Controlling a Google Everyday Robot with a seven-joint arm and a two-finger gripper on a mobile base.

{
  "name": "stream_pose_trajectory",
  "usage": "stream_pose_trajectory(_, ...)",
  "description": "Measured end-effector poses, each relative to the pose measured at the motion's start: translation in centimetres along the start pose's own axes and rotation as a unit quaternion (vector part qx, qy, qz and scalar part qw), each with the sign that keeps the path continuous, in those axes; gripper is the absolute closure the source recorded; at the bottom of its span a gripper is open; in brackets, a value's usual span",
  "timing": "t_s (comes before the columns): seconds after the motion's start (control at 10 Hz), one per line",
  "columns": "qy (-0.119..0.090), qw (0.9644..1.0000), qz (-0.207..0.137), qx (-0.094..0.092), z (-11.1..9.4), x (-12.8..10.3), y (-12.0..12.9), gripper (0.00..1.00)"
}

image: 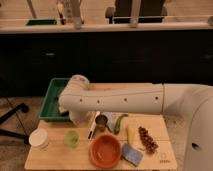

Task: Stack cups on top of each other

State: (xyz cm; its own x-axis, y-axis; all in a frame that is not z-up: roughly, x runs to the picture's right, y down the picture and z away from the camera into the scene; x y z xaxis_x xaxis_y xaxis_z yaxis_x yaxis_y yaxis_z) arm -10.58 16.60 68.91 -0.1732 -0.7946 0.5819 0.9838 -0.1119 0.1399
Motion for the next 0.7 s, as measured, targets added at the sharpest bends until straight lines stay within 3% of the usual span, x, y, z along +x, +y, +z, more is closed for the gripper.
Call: stream_pose_trajectory(0.7, 0.000, 0.9995, 0.021, 0.023, 1.4, 0.4, 2.3, 0.99)
